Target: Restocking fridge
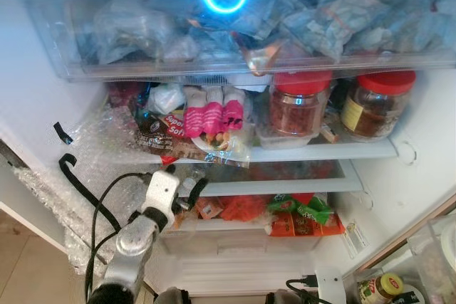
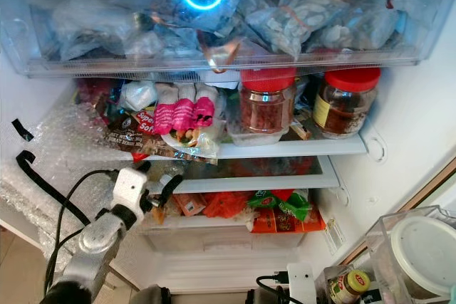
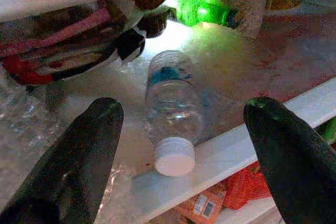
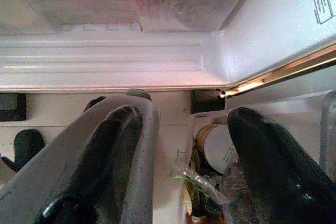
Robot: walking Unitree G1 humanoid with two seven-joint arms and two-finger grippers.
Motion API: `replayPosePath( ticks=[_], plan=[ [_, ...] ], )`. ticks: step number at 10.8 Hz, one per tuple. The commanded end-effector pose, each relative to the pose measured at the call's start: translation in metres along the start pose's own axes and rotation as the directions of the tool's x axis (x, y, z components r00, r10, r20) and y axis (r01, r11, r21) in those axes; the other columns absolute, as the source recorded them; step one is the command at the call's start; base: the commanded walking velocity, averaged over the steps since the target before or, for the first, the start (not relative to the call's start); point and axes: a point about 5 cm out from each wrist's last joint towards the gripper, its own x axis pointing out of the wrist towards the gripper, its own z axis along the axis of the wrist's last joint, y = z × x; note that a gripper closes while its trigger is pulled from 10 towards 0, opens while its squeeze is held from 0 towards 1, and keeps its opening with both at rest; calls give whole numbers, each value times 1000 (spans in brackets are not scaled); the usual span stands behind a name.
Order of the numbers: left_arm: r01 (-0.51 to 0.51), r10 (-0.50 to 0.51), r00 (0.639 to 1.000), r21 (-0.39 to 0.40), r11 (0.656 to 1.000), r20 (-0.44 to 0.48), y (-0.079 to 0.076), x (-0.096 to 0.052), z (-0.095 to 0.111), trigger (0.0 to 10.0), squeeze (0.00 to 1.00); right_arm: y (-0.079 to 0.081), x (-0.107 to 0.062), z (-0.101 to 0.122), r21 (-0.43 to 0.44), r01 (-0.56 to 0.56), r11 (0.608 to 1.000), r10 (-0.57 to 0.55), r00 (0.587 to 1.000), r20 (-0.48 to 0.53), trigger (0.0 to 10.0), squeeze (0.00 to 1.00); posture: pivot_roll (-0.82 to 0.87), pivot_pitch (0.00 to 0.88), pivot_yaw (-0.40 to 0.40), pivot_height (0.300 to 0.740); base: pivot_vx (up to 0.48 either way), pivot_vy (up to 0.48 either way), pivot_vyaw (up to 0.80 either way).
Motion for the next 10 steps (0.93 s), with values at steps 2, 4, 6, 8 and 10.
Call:
replayPosePath(
  ticks=[2, 4, 6, 8, 10],
  plan=[
    [-30, 29, 999, -37, 999, -13, 1, -13, -4, 10000, 0, 5, -3, -15, 11, -19, 1000, 20, 998, -61, 10000, 0, -111, 33, 25, 651, 0, 0, 0],
    [16, -17, 999, -47, 999, -27, -6, -22, -6, 10000, 0, 5, -3, -15, 7, -20, 1000, 21, 998, -62, 10000, 0, -110, 34, 24, 651, 0, 0, 0],
    [31, -33, 999, -49, 998, -29, -6, -25, -3, 10000, 0, 5, -3, -15, 6, -20, 1000, 21, 998, -61, 10000, 0, -108, 34, 24, 651, 0, 0, 0],
    [38, -39, 999, -56, 998, -24, -6, -26, 0, 10000, 0, 5, -3, -15, 6, -21, 1000, 22, 998, -62, 10000, 0, -109, 32, 25, 651, 0, 0, 0],
    [36, -38, 999, -63, 997, -29, -7, -27, 1, 10000, 0, 5, -3, -15, 5, -20, 1000, 20, 998, -63, 10000, 0, -107, 30, 25, 651, 0, 0, 0]
  ],
)
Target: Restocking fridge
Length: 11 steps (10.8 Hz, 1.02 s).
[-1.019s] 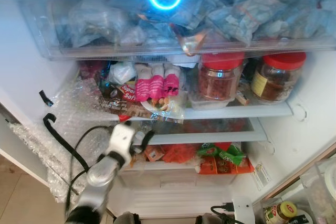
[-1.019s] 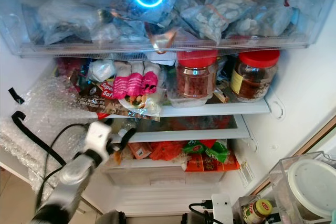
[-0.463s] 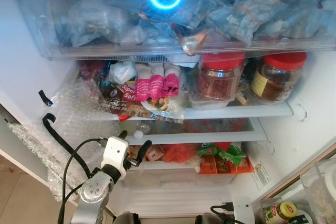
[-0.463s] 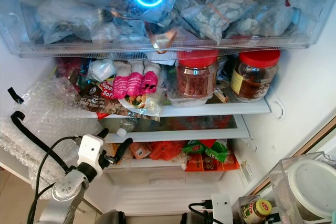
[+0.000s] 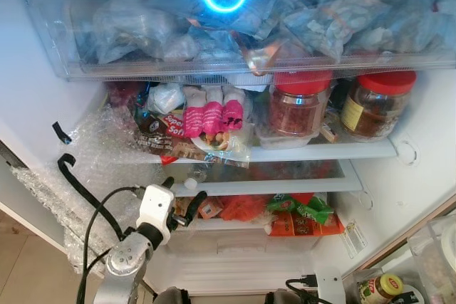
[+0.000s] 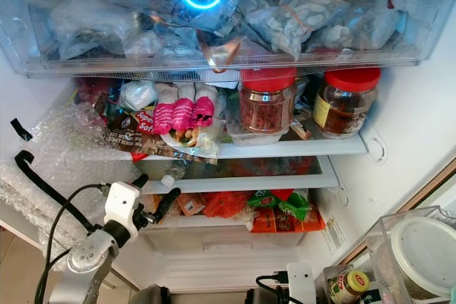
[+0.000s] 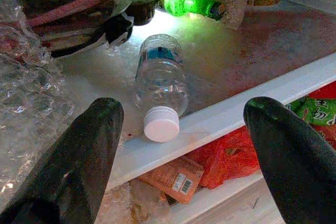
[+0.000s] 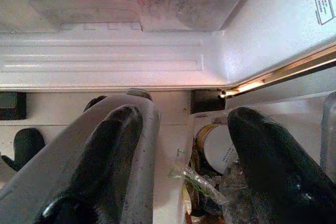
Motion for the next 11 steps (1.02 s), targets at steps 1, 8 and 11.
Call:
replayPosePath(
  ticks=[1, 8, 11],
  plan=[
    [-1, 1, 1000, -13, 1000, -6, 1, -3, -1, 10000, 0, 5, -3, -15, 7, -19, 1000, 20, 998, -62, 10000, 0, -106, 29, 25, 651, 0, 0, 0],
    [4, -5, 1000, -19, 1000, -16, 1, -3, 0, 10000, 0, 5, -3, -16, -1, -19, 1000, 19, 998, -63, 10000, 0, -100, 9, 26, 651, 0, 0, 0],
    [9, -9, 1000, -21, 1000, -18, 1, -4, -1, 10000, 0, 6, -3, -16, -1, -20, 1000, 20, 998, -64, 10000, 0, -99, 2, 28, 651, 0, 0, 0]
  ],
)
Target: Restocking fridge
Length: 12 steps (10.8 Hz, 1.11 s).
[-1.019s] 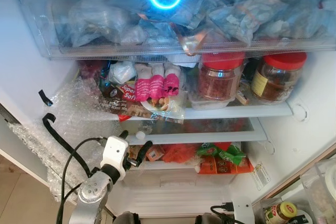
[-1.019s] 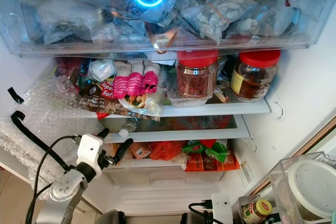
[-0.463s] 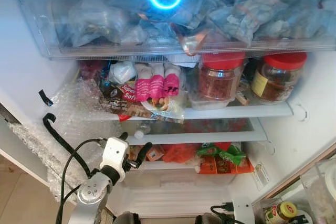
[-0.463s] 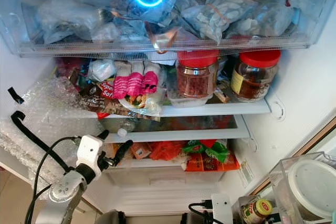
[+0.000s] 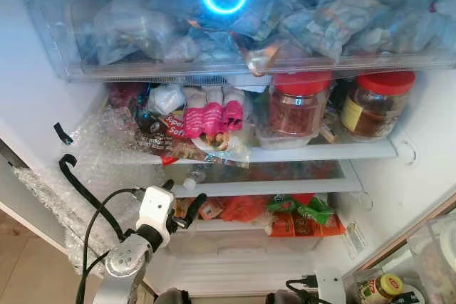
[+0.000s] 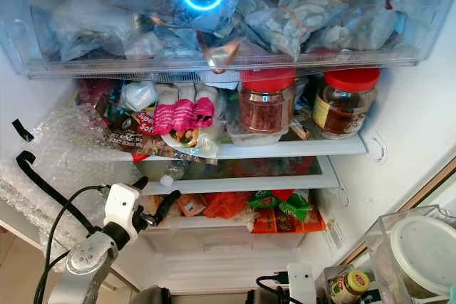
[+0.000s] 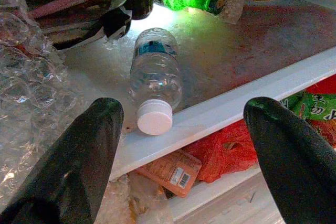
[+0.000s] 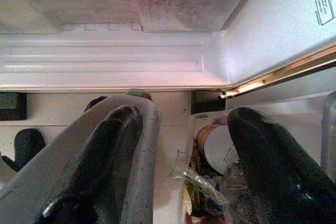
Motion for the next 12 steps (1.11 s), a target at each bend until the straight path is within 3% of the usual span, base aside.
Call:
replayPosePath(
  ticks=[1, 12],
  plan=[
    [4, -4, 1000, -11, 1000, 5, 2, -2, 2, 10000, 0, 7, -3, -15, 2, -21, 1000, 21, 998, -62, 10000, 0, -100, 3, 29, 651, 0, 0, 0],
    [1, -1, 1000, -20, 1000, 7, 0, 0, 3, 10000, 0, 5, -3, -15, 3, -16, 1000, 16, 998, -63, 10000, 0, -100, 26, 23, 651, 0, 0, 0]
  ],
)
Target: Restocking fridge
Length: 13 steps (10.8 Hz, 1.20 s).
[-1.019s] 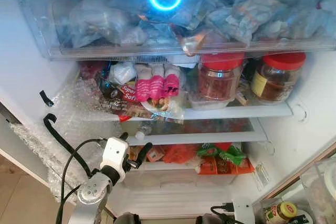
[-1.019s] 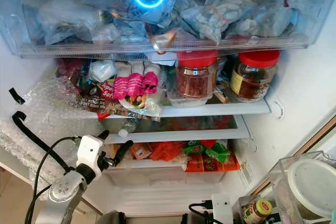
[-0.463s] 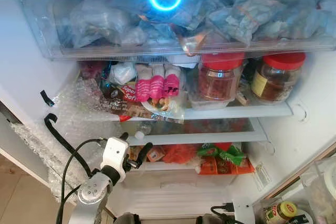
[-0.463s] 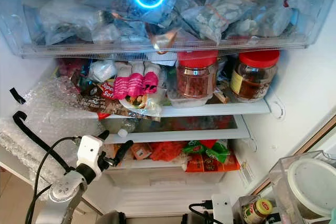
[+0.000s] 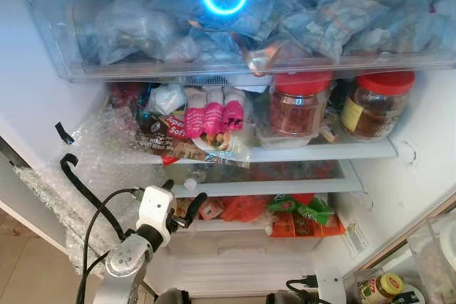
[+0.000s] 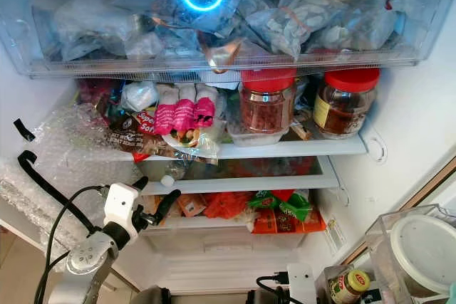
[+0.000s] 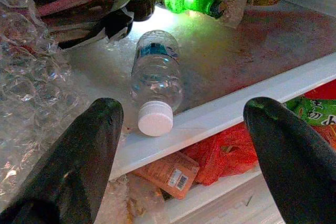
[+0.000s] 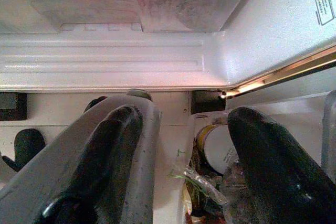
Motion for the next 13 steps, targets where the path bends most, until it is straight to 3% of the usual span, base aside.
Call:
replayPosePath(
  ticks=[1, 9, 13],
  plan=[
    [3, -3, 1000, 4, 1000, -1, 0, 0, 2, 10000, 0, 5, -3, -15, 2, -16, 1000, 16, 998, -63, 10000, 0, -98, 26, 23, 651, -364, 0, 0],
    [1, -1, 1000, 6, 1000, -3, 1, 0, 2, 10000, 0, 5, -3, -15, 4, -18, 1000, 18, 998, -62, 10000, 0, -101, 28, 24, 651, -332, 0, 0],
    [-37, 37, 998, -2, 999, -54, 5, -2, -6, 10000, 0, 5, -3, -15, 3, -20, 1000, 20, 998, -62, 10000, 0, -102, 29, 23, 651, 0, 0, 0]
  ],
)
